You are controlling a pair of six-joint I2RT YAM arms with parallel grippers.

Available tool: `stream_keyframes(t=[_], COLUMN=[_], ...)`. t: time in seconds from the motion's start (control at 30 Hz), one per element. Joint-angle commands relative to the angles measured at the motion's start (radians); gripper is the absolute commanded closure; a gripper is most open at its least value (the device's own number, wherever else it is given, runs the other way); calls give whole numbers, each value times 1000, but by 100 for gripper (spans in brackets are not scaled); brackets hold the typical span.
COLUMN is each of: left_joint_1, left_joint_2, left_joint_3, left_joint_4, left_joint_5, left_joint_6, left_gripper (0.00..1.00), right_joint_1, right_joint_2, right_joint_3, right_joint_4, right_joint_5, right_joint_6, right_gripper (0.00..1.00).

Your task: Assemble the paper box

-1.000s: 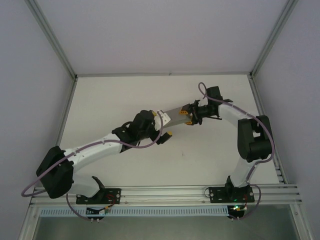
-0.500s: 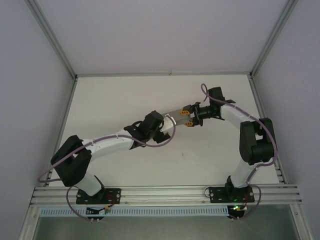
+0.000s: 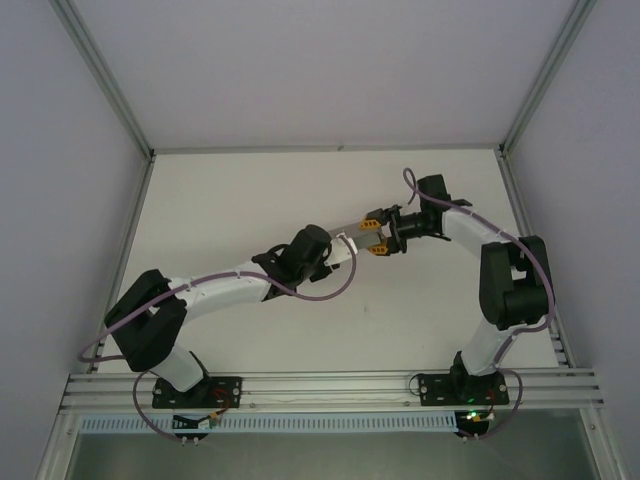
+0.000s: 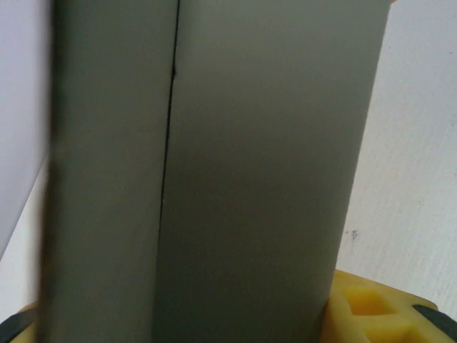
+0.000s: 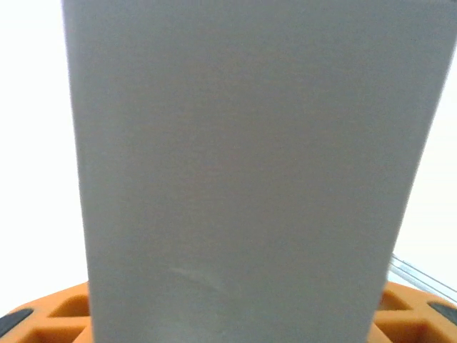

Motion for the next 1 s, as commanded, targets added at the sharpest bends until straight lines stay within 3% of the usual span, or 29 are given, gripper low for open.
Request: stream_keyframes(t=[0.0,0.1,0.2,0.33,0.4,0.5,0.6,0.7,0.83,0.97], left_joint_1=[2,5,14,47,78,96,99,110,113,113], left_joint_2=[-24,-46,-62,-75,-56,4,75,118,164,190], left_joint_3=[34,61,87,124,177,247,295,331,358,375], left_joint_4=[-16,-118,-220,-397,-542,-715,-796,-818,-840,-835], left_joint_5=[5,42,110,206,300,359,336,360,409,405], left_joint_6=[-37,-60,-81,-94,-94,-71,-59,-67,-45,-44], left_gripper=[63,66,72,74,74,73,73,73,72,72], right_joint_1=[7,3,3,4,4,3,3,4,11,58], right_joint_2=[-43,-92,-172,-312,-390,-502,-565,-573,-527,-452], right_joint_3=[5,8,1,-81,-144,-242,-304,-297,-281,-197], right_joint_4=[-34,-18,12,115,185,265,305,252,235,89], right_joint_5=[30,145,397,667,687,753,714,577,429,430], right_joint_6=[-47,-94,-221,-421,-549,-605,-720,-806,-868,-964], right_gripper=[40,19,0,0,0,0,0,0,9,16])
